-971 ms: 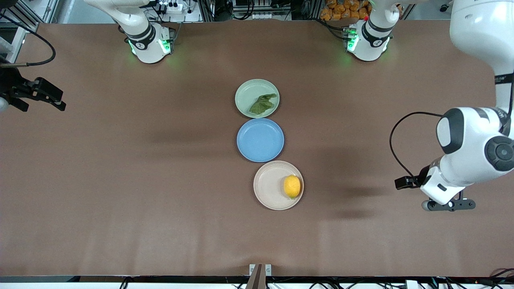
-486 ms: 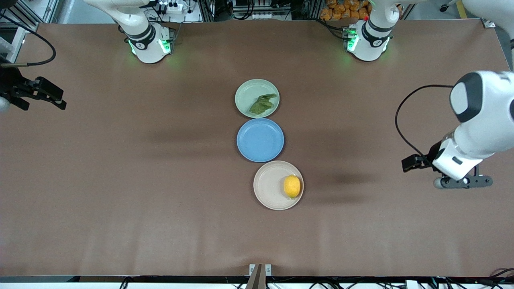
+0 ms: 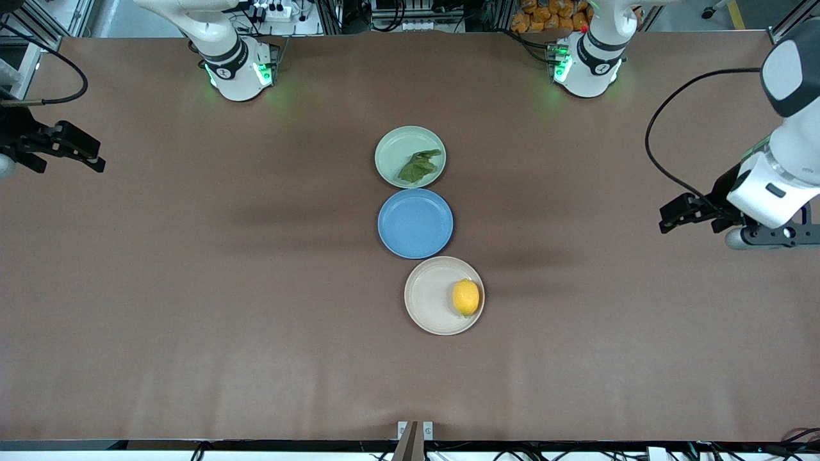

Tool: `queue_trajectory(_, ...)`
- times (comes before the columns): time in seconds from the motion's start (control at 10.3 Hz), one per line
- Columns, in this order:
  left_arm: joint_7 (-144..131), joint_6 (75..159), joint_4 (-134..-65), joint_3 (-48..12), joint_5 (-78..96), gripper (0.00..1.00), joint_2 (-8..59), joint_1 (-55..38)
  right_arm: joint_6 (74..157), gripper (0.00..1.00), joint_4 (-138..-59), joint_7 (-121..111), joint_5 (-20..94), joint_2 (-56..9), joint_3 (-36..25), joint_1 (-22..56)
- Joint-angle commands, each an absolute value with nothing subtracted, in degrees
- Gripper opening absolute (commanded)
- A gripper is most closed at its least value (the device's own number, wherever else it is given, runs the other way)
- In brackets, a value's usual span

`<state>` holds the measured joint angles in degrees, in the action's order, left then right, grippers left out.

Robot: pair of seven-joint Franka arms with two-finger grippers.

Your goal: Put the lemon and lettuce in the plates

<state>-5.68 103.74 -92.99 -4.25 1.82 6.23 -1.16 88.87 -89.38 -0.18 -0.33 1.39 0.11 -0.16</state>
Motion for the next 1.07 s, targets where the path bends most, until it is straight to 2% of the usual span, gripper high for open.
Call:
queue_trajectory(0.0,-4.75,96.18,-87.65,-5.01,3.08,1.00,5.01,-0.18,87.71,1.00,-88.59,0.09,-0.79,1.49,0.09,-0.09)
queue_trajectory(0.29,-4.75,92.65,-86.57,-4.83,3.16,1.00,0.63,-0.61,87.63,1.00,-88.59,0.09,-0.79,1.49,0.09,-0.09)
queue_trajectory(0.97,-4.83,91.14,-86.13,-4.05,3.07,1.00,-0.62,-2.63,87.63,1.00,-88.59,0.09,-0.79,1.41,0.18,-0.09)
